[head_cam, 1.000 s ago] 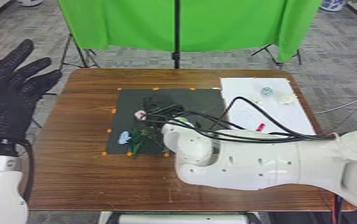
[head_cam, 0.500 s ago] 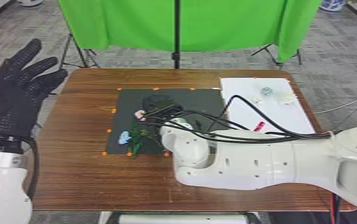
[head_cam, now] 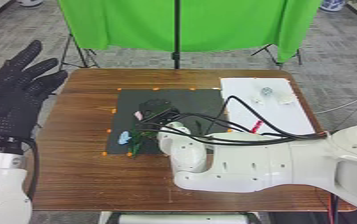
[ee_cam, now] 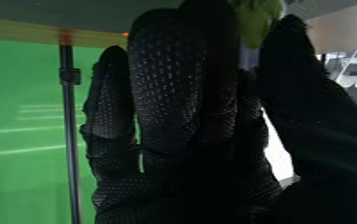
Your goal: Arrange flowers
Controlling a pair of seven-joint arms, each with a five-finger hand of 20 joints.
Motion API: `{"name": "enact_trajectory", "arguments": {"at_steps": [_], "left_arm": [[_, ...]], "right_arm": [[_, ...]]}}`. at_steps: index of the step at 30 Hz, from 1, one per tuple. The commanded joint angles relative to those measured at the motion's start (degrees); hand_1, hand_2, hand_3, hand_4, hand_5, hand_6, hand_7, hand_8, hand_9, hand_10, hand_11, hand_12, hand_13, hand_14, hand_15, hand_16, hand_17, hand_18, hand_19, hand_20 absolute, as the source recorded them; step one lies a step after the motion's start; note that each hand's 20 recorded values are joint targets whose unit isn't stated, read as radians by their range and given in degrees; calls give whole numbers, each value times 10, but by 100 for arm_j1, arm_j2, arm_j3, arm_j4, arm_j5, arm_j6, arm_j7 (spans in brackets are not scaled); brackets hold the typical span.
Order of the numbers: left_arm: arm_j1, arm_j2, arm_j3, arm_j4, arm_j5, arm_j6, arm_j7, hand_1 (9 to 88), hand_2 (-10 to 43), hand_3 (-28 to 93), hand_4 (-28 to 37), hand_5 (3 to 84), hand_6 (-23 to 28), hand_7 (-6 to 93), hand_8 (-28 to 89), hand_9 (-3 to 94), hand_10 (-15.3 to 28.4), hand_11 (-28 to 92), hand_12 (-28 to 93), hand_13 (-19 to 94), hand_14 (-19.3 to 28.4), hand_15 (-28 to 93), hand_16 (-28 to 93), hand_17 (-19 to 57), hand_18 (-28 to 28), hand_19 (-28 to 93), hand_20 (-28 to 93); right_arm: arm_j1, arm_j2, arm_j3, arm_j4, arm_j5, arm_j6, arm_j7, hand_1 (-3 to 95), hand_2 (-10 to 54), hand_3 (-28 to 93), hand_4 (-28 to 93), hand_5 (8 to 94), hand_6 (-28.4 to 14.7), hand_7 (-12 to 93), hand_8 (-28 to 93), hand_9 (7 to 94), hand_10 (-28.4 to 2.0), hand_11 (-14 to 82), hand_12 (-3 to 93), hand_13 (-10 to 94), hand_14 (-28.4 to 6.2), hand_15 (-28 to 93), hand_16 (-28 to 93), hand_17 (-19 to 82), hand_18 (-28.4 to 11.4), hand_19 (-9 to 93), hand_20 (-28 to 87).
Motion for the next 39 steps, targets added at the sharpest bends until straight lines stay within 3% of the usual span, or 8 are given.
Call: {"name": "enact_trajectory", "arguments": {"at_steps": [1, 12, 15, 19, 21, 30, 34, 39], "left_arm": [[166, -96, -49, 0, -40, -43, -62, 199, 73, 764, -283, 320, 71, 109, -81, 289, 182, 246, 117, 234, 274, 538, -100, -86, 243, 577, 123], [218, -112, -55, -27, -19, 8, -85, 202, 73, 765, -283, 321, 73, 110, -80, 292, 183, 250, 116, 237, 275, 541, -101, -86, 243, 577, 122], [417, -163, -172, -117, 5, 71, -64, 203, 73, 764, -283, 322, 73, 110, -80, 292, 184, 249, 115, 236, 275, 540, -102, -86, 243, 578, 122], [760, -216, -431, -316, 114, 155, -9, 202, 73, 764, -283, 322, 73, 109, -81, 292, 184, 250, 115, 235, 275, 540, -102, -86, 243, 578, 122], [822, -228, -490, -341, 115, 153, -4, 202, 73, 764, -283, 322, 73, 110, -80, 292, 184, 249, 115, 236, 276, 540, -102, -86, 243, 578, 121], [991, -178, -443, -397, 48, 243, 122, 201, 74, 763, -283, 322, 73, 109, -80, 293, 185, 248, 115, 237, 275, 540, -101, -86, 243, 579, 120], [946, -155, -358, -360, 24, 250, 126, 201, 74, 763, -283, 322, 73, 109, -80, 293, 185, 249, 116, 238, 276, 541, -102, -86, 243, 579, 121], [1006, -167, -406, -322, -22, 281, 166, 201, 74, 762, -283, 321, 73, 108, -79, 293, 184, 249, 116, 236, 275, 541, -102, -85, 243, 579, 119]], "right_arm": [[97, -19, 42, -46, -86, -30, 41, 406, -95, 733, -283, 701, 1, 231, -55, 866, -92, 319, 183, 851, -44, 554, 193, 395, -192, 926, 61], [131, 40, 21, -121, -179, 60, 51, 389, -95, 737, -283, 684, -1, 228, -135, 859, -94, 324, 181, 844, -46, 566, 187, 392, -197, 923, 70], [144, 95, 74, -200, -219, 306, 8, 384, -95, 736, -283, 677, -2, 222, -136, 858, -96, 324, 180, 843, -46, 568, 187, 392, -197, 923, 71], [500, 122, -178, -284, -535, 1040, 132, 366, -95, 734, -283, 678, -3, 218, -134, 861, -101, 323, 179, 844, -50, 568, 185, 396, -201, 919, 69], [669, 227, -196, -355, -587, 1120, 173, 362, -95, 736, -282, 680, -2, 215, -134, 862, -105, 321, 178, 843, -53, 564, 183, 399, -201, 915, 64], [576, 1410, 785, -595, -129, 169, 107, 332, -92, 743, -244, 605, -27, 174, -123, 749, -156, 232, 148, 765, -97, 554, 165, 367, -231, 870, 29], [419, 1981, 1206, -526, 218, -290, 108, 323, -84, 744, -243, 572, -34, 159, -117, 695, -177, 200, 140, 725, -118, 556, 152, 346, -241, 864, 24], [117, 2500, 1605, -147, 704, -809, 91, 320, -84, 749, -242, 543, -32, 155, -117, 632, -191, 170, 133, 680, -137, 555, 135, 322, -246, 851, 20]]}}
